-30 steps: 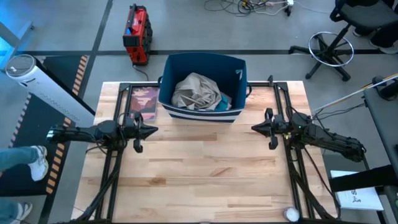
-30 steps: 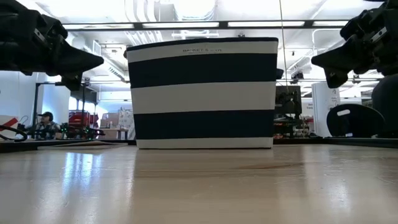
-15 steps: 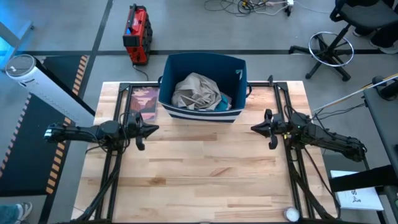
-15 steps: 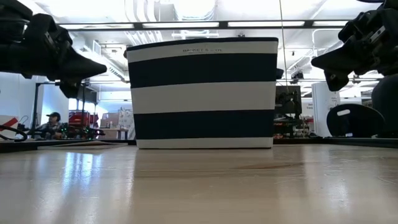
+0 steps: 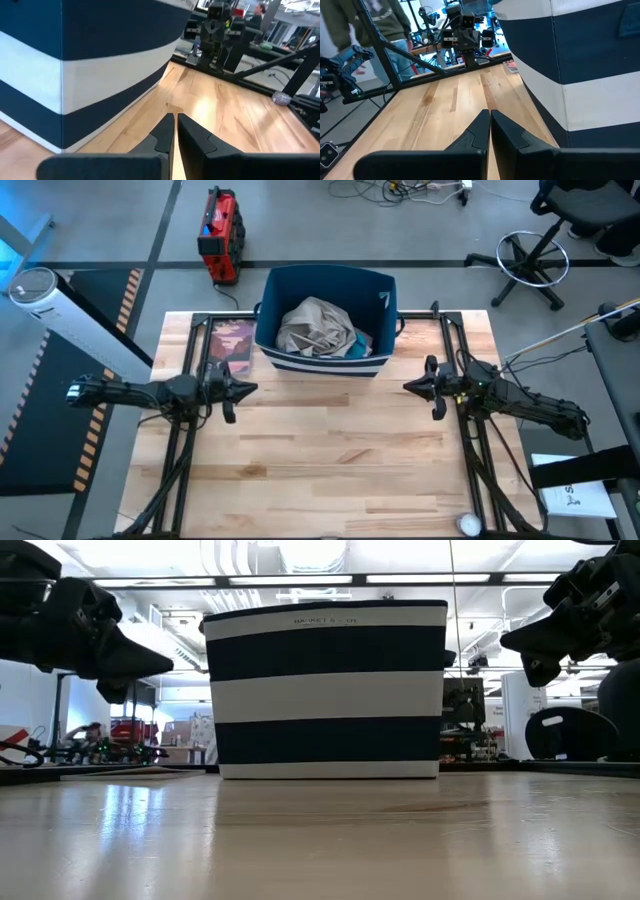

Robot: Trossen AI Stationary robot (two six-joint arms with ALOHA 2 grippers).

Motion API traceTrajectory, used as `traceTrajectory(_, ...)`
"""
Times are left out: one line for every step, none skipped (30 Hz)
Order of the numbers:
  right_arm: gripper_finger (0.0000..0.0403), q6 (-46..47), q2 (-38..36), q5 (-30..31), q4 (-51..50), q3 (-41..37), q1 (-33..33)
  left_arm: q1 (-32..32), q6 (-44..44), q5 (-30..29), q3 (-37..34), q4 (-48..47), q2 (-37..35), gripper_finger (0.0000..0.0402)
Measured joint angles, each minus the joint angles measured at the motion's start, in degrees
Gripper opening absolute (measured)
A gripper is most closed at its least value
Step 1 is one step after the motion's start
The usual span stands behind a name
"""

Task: Sort clothes
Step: Return to Home Position

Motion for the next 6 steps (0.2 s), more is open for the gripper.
traceTrajectory(0.0,0.0,0.0,0.0,0.0,0.0,0.0,0.0,0.0,0.0,0.0,0.01,0.46,0.0009)
traceTrajectory(0.0,0.0,0.0,0.0,0.0,0.0,0.0,0.0,0.0,0.02,0.0,-0.01,0.94,0.001)
traceTrajectory(0.0,0.01,0.0,0.0,0.0,0.0,0.0,0.0,0.0,0.02,0.0,0.02,1.31,0.0011)
traceTrajectory(0.0,0.01,0.0,0.0,-0.02,0.0,0.0,0.0,0.0,0.02,0.0,0.02,1.69,0.0012)
traceTrajectory(0.0,0.0,0.0,0.0,-0.01,0.0,0.0,0.0,0.0,0.02,0.0,0.03,2.15,0.0013)
traceTrajectory(0.0,0.01,0.0,0.0,-0.01,-0.02,0.0,0.0,0.02,0.02,0.0,0.04,2.61,0.0014)
